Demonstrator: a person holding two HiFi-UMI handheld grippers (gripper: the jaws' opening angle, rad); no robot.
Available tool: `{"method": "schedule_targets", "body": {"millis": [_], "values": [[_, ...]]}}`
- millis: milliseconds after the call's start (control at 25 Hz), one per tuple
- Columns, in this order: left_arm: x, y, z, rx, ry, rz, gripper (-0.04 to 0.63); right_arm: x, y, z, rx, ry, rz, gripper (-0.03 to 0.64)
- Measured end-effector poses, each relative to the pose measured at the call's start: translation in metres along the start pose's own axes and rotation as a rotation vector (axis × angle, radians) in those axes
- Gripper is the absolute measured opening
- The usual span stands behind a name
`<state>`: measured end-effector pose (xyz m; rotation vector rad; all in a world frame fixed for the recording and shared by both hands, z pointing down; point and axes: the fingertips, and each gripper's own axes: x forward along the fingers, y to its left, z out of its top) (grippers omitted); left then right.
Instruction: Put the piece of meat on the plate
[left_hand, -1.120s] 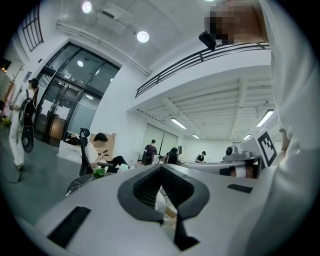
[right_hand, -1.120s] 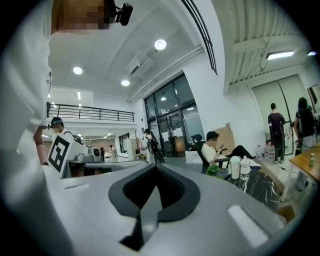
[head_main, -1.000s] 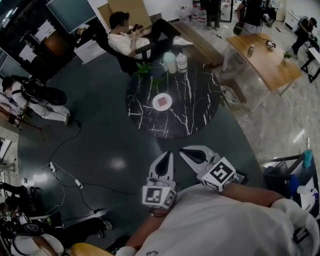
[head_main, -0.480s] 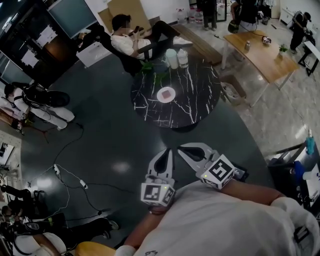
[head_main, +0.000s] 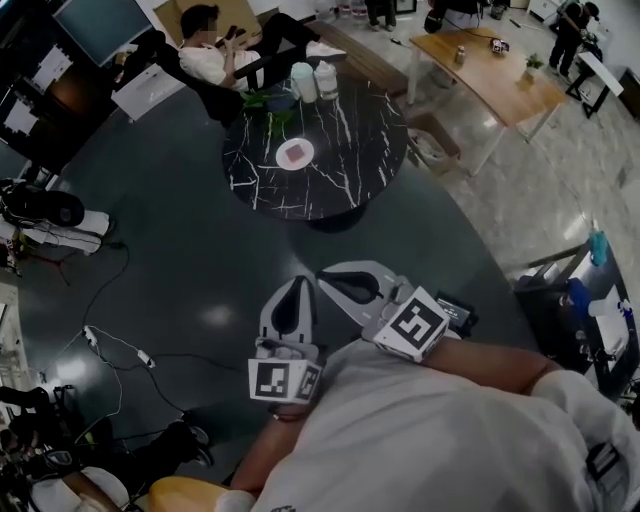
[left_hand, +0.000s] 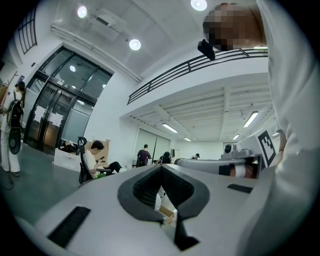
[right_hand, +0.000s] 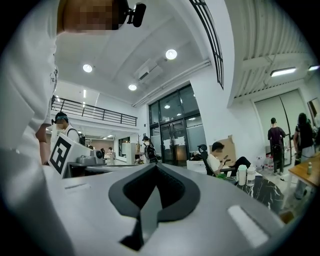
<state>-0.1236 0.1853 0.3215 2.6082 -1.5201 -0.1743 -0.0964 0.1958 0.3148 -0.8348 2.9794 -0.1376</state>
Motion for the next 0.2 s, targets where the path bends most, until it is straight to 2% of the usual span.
{"method": "schedule_targets", "body": {"millis": [200], "values": [[-0.0017,0.0076,-0.0015,-0.005,-0.017,0.003,0.006,0.0051,0.0030,-0.0004,-0.035,-0.003,0.002,0.000]]}}
